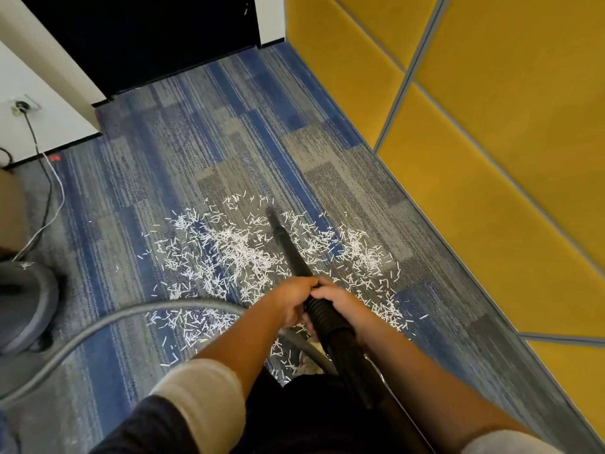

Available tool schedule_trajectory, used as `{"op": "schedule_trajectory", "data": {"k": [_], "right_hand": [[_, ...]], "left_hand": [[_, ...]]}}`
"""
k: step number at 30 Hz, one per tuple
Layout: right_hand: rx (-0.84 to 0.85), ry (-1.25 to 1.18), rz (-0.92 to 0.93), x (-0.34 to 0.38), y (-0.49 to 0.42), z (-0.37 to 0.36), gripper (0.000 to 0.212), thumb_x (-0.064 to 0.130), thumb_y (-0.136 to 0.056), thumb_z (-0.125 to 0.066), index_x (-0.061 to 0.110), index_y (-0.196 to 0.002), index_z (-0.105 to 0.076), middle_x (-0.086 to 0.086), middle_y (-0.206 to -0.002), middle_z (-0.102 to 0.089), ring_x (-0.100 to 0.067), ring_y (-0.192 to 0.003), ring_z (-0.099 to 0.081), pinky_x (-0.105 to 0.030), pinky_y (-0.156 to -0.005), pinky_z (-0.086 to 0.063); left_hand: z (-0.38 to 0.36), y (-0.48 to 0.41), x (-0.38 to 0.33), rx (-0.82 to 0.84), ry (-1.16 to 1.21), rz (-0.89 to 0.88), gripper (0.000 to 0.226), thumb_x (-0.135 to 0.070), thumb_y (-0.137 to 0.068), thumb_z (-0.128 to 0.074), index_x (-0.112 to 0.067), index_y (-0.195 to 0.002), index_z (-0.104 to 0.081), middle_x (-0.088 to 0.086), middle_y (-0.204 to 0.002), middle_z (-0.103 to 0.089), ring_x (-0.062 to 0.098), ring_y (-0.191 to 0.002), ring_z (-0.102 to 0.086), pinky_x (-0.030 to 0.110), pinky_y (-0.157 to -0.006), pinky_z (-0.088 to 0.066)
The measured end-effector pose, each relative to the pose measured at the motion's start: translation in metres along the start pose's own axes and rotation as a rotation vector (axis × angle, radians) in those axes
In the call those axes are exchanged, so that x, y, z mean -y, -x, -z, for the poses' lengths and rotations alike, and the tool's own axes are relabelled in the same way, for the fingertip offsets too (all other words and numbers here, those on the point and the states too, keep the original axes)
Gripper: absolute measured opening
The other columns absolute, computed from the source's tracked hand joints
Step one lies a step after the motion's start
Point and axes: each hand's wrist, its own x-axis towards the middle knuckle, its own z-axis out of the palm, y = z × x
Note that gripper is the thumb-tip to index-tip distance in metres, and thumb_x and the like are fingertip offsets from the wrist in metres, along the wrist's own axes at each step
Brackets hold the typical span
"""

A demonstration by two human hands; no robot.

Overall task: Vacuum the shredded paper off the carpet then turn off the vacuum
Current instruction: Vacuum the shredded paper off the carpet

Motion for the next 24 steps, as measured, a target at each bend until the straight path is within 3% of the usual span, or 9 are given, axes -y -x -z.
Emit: {"op": "schedule_trajectory", "data": {"k": [3,8,12,16,18,21,24], "right_hand": [[-0.008,0.011,-0.015,-0.001,-0.002,-0.001,0.025,0.003,-0.093,-0.042,0.012,-0.117,-0.041,-0.018,-0.067,-0.051,-0.020,-0.037,-0.053,-0.024,-0.035,-0.047],[0.049,0.007,0.009,0.003,-0.002,-0.015,0.029,0.000,-0.095,-0.039,0.012,-0.121,-0.040,-0.018,-0.067,-0.049,-0.019,-0.035,-0.052,-0.025,-0.034,-0.047],[0.041,0.007,0.002,0.005,-0.004,-0.023,0.030,0.001,-0.094,-0.041,0.012,-0.122,-0.042,-0.018,-0.069,-0.050,-0.019,-0.038,-0.054,-0.026,-0.034,-0.048],[-0.014,-0.001,0.003,0.005,-0.008,-0.023,0.027,0.002,-0.094,-0.041,0.017,-0.116,-0.043,-0.017,-0.070,-0.051,-0.019,-0.039,-0.054,-0.025,-0.036,-0.048],[-0.039,0.012,0.021,0.007,-0.008,-0.022,0.023,0.001,-0.094,-0.040,0.015,-0.111,-0.045,-0.017,-0.069,-0.051,-0.019,-0.040,-0.053,-0.024,-0.037,-0.048],[-0.058,-0.012,0.015,0.007,-0.012,-0.027,0.021,0.003,-0.092,-0.042,0.018,-0.106,-0.049,-0.017,-0.073,-0.052,-0.020,-0.043,-0.055,-0.026,-0.039,-0.049],[-0.070,-0.025,0.011,0.008,-0.017,-0.040,0.023,0.006,-0.092,-0.044,0.019,-0.111,-0.049,-0.018,-0.076,-0.053,-0.021,-0.042,-0.056,-0.027,-0.040,-0.049]], "left_hand": [[0.003,0.003,0.000,-0.003,0.015,-0.001,0.027,-0.022,-0.101,-0.040,-0.013,-0.084,-0.058,0.014,-0.086,-0.059,0.030,-0.086,-0.056,0.035,-0.066,-0.041],[0.015,0.011,-0.003,-0.032,0.041,-0.007,0.028,-0.024,-0.102,-0.039,-0.015,-0.084,-0.059,0.009,-0.079,-0.058,0.020,-0.066,-0.058,0.029,-0.051,-0.046],[0.025,0.012,-0.007,-0.041,0.073,-0.013,0.023,-0.022,-0.100,-0.043,-0.011,-0.089,-0.060,0.013,-0.086,-0.060,0.024,-0.070,-0.059,0.033,-0.061,-0.047],[0.023,0.014,-0.013,-0.009,0.037,-0.005,0.023,-0.024,-0.100,-0.043,-0.014,-0.086,-0.060,0.009,-0.080,-0.061,0.019,-0.062,-0.059,0.026,-0.041,-0.045],[0.021,0.014,-0.017,0.028,0.017,-0.004,0.024,-0.023,-0.100,-0.044,-0.015,-0.083,-0.060,0.010,-0.079,-0.061,0.021,-0.064,-0.060,0.030,-0.047,-0.048],[0.025,0.015,-0.023,0.075,0.009,0.001,0.026,-0.021,-0.099,-0.044,-0.015,-0.080,-0.061,0.012,-0.089,-0.063,0.026,-0.083,-0.061,0.039,-0.074,-0.053],[0.041,0.016,-0.030,0.077,-0.001,0.016,0.022,-0.022,-0.099,-0.045,-0.016,-0.084,-0.060,0.013,-0.095,-0.064,0.026,-0.083,-0.061,0.038,-0.068,-0.051]]}}
